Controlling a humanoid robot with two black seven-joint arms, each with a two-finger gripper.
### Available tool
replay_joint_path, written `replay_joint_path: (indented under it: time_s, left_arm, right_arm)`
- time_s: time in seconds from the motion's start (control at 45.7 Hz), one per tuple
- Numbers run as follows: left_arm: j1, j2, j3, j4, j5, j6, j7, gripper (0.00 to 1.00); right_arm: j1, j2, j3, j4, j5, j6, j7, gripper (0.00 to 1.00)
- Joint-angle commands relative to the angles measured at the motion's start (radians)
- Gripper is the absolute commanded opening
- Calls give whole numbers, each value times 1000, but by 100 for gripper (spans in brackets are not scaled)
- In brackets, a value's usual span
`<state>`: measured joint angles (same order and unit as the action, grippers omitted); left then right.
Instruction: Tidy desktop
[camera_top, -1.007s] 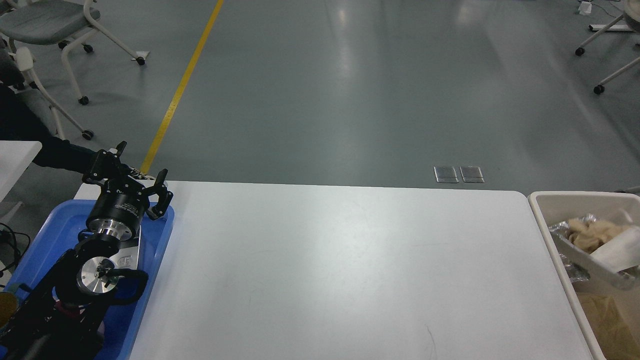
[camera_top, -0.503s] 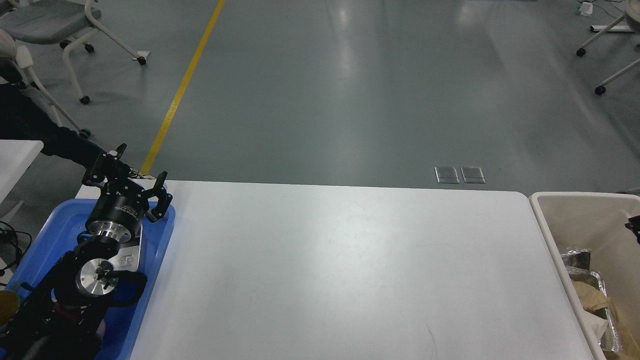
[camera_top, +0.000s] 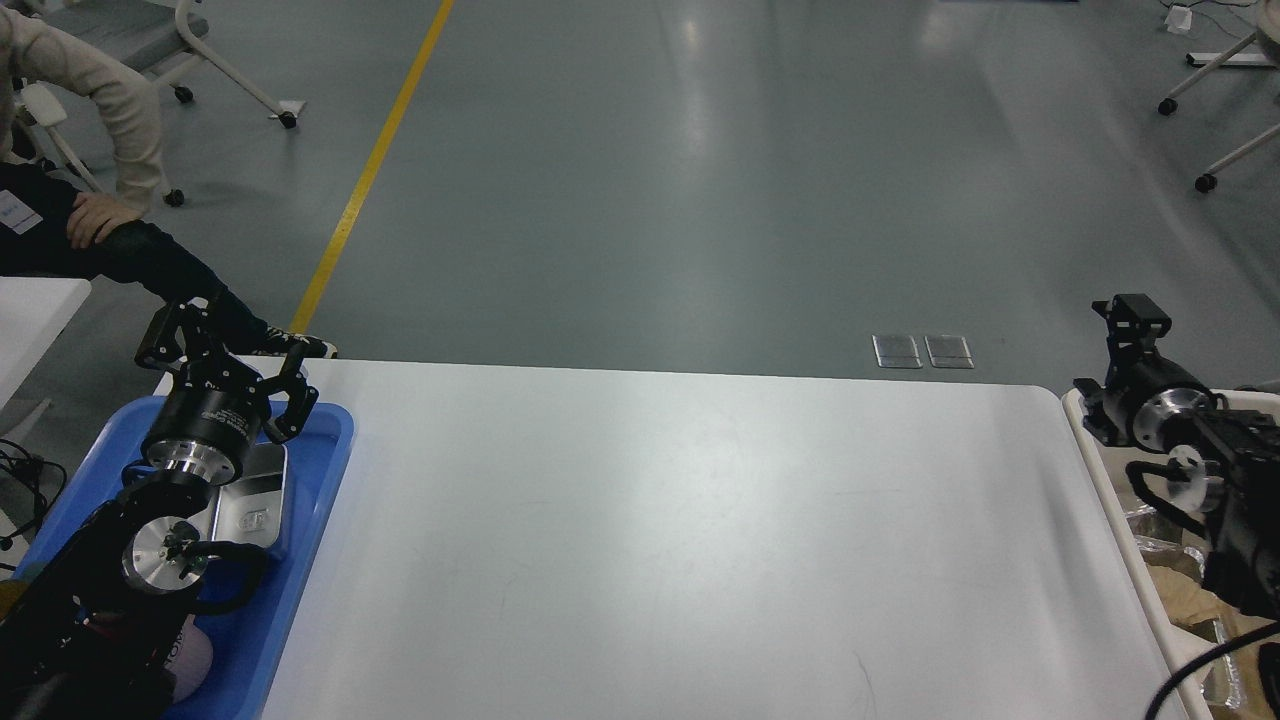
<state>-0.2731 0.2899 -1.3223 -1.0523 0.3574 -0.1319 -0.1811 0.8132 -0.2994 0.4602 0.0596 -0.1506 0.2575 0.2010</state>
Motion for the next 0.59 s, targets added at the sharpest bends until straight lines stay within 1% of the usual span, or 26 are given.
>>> replay_joint_path:
  time_s: [0.0,0.088,0.153,0.175,0.197,0.263,0.372,0.46,0.569]
  left_arm:
    - [15,0,0,0,0,0,0,96]
    - [29,0,0,0,0,0,0,96]
    - [38,0,0,-2,0,0,0,96]
    - [43,0,0,-2,0,0,0,96]
    - [51,0,0,-2,0,0,0,96]
    - [58,3,-1,-2,0,0,0,96]
    - [63,9,-1,-2,0,0,0,96]
    - [64,9,-1,-5,0,0,-1,96]
    - [75,6,-12,-15,0,-5,-5,96]
  right_arm:
    - [-5,112,197,15,51,5,8,100]
    - [-14,154,375,74,54,6,9,100]
    - [-52,172,510,162,54,8,9,100]
    - [-84,172,562,224,54,8,8,100]
    - [-132,172,612,327,54,9,8,100]
    - [-205,168,652,494,54,9,8,100]
    - [-298,161,713,696,52,22,6,100]
    - [-348,161,767,764,52,58,6,100]
    - [-382,163,788,773,52,115,6,100]
